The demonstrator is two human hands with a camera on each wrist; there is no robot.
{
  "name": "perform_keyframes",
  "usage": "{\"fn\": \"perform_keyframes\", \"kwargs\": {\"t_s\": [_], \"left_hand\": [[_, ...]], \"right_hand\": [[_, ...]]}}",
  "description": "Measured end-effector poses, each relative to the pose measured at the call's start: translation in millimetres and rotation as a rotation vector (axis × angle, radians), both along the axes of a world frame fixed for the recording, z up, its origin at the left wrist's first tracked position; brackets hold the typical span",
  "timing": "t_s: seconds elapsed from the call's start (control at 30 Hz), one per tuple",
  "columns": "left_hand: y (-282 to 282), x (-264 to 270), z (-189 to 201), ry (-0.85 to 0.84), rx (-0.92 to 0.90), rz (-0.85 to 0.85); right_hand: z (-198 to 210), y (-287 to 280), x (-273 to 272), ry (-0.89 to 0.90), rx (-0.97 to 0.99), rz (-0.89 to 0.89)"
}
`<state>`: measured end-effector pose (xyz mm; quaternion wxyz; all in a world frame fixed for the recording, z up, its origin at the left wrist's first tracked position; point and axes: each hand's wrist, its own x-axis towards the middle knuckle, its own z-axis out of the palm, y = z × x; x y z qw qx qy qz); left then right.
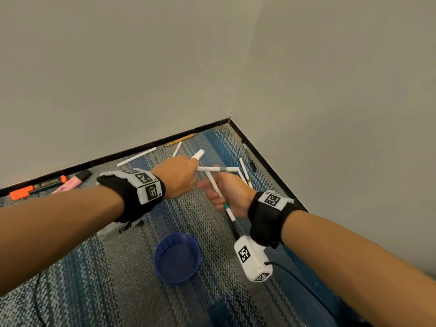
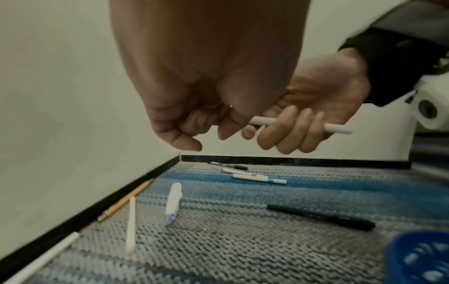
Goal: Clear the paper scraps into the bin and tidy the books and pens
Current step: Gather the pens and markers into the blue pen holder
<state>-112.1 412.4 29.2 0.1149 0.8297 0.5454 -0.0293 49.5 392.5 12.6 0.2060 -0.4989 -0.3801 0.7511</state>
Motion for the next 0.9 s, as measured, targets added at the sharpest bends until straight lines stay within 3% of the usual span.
{"fn": "perform_keyframes", "kwargs": {"t_s": [0.13, 0.2, 0.3, 0.37, 0.47, 0.57, 0.63, 0.7, 0.8, 0.9], "left_hand": [[4.1, -9.1, 2.0, 0.087, 0.051, -0.132], [0.7, -8.9, 0.3, 0.187, 0.087, -0.21], [-6.9, 1.9, -1.0, 0.28, 0.069, -0.295], [-10.9, 11.9, -3.6, 0.236, 0.084, -0.283], [-8.0, 21.1, -7.7, -0.188, -0.022, 0.132], [1.0, 25.6, -5.3, -0.638, -0.398, 0.534], [1.6, 30.0, -4.0, -0.912, -0.762, 0.544], [-0.7, 32.6, -5.8, -1.072, -0.951, 0.514], [2.4, 31.1, -15.0, -1.153, -0.995, 0.556], [9.1, 25.7, -23.7, -1.072, -0.929, 0.507]], "right_hand": [[-16.4, -1.4, 29.4, 0.14, -0.138, 0.04], [-16.8, -2.2, 37.9, 0.087, -0.175, 0.125], [-11.9, -6.9, 29.2, -0.082, -0.052, 0.251], [-11.7, -8.5, 16.4, -0.13, 0.06, 0.234], [-18.2, 2.5, 5.4, -0.255, 0.231, 0.129], [-18.6, 16.8, 2.0, -0.303, 0.363, 0.016], [-19.3, 25.0, -1.8, -0.295, 0.411, 0.017], [-22.2, 32.9, -3.6, -0.337, 0.448, 0.025], [-22.1, 39.5, 4.2, -0.27, 0.451, 0.078], [-20.4, 46.6, 27.3, -0.241, 0.3, 0.123]]}}
